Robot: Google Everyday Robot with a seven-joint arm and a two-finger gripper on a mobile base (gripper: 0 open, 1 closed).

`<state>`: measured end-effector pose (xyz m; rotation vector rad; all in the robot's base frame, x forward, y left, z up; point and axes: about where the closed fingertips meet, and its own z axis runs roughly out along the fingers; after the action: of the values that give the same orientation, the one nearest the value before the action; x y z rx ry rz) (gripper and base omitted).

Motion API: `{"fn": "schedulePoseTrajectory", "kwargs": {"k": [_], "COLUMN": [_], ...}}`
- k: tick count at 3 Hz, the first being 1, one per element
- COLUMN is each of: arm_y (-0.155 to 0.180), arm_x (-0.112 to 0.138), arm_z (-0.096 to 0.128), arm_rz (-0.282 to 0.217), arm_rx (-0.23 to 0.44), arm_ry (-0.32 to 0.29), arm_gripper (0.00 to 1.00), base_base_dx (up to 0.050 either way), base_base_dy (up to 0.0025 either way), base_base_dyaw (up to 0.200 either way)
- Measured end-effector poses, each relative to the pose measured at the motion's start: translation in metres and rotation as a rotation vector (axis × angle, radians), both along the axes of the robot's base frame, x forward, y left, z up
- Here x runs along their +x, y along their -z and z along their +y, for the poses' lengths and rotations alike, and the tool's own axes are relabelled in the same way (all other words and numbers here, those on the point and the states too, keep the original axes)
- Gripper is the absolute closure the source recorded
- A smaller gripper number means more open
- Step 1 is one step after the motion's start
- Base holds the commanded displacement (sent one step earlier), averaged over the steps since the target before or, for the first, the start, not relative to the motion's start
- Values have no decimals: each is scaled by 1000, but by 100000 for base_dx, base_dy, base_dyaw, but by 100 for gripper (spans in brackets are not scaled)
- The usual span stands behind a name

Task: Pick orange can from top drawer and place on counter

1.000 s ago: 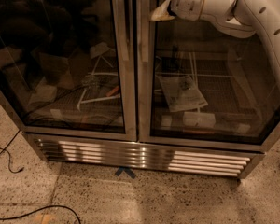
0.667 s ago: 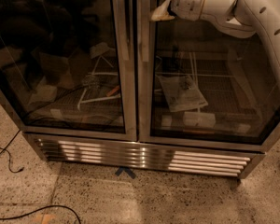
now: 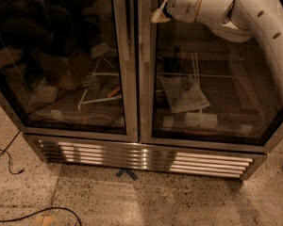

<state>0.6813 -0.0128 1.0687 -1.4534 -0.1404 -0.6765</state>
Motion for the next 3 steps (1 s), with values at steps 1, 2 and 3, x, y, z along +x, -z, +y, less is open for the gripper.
{"fn": "schedulePoseTrajectory", "kwargs": {"k": [1,2,3], "arm_y": [0,3,3], "arm_x": [2,2,2], "arm_z": [-2,-2,-3], "arm_rz": [0,0,0], "arm_rx": [0,2,2], "arm_ry": [0,-11,-11], "arm_gripper": [0,0,0], "base_base_dx": [0,0,0], "base_base_dy": [0,0,0], "base_base_dyaw": [0,0,0]}}
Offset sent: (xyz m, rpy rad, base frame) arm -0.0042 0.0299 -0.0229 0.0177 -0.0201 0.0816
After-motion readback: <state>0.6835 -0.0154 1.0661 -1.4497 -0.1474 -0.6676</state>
